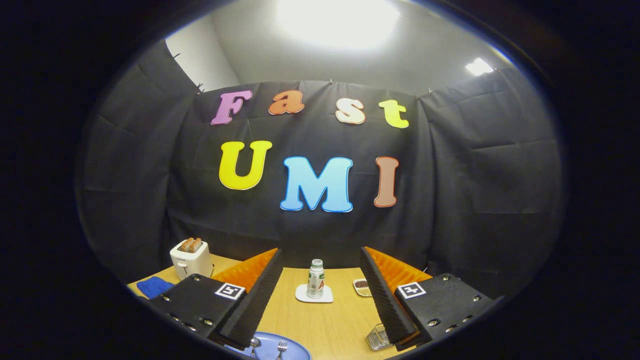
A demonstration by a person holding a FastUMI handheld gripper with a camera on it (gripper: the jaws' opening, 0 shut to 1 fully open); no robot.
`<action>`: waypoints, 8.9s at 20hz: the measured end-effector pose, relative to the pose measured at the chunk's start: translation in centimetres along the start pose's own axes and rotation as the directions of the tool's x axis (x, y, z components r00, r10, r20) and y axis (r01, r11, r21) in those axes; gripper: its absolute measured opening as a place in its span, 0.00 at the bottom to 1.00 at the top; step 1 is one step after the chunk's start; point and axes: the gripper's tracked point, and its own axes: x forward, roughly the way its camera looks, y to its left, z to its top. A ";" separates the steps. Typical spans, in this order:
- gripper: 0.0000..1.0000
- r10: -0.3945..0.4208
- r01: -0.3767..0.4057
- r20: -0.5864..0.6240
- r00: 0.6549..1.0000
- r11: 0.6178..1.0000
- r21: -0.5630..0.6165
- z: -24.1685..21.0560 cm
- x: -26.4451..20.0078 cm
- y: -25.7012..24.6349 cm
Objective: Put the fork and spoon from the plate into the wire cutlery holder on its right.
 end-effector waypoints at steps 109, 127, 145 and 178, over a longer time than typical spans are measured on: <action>0.01 -0.404 -0.692 -0.896 -0.185 0.701 -0.173 -22.1 -7.3 -21.6; 0.13 -0.366 -0.641 -0.889 -0.275 0.759 -0.114 -26.0 -4.9 -20.5; 0.95 -0.145 -0.439 -0.981 0.129 0.879 -0.187 -18.5 -4.9 -14.3; 0.96 0.197 -0.482 -0.966 0.165 0.871 0.095 -23.3 -11.8 7.5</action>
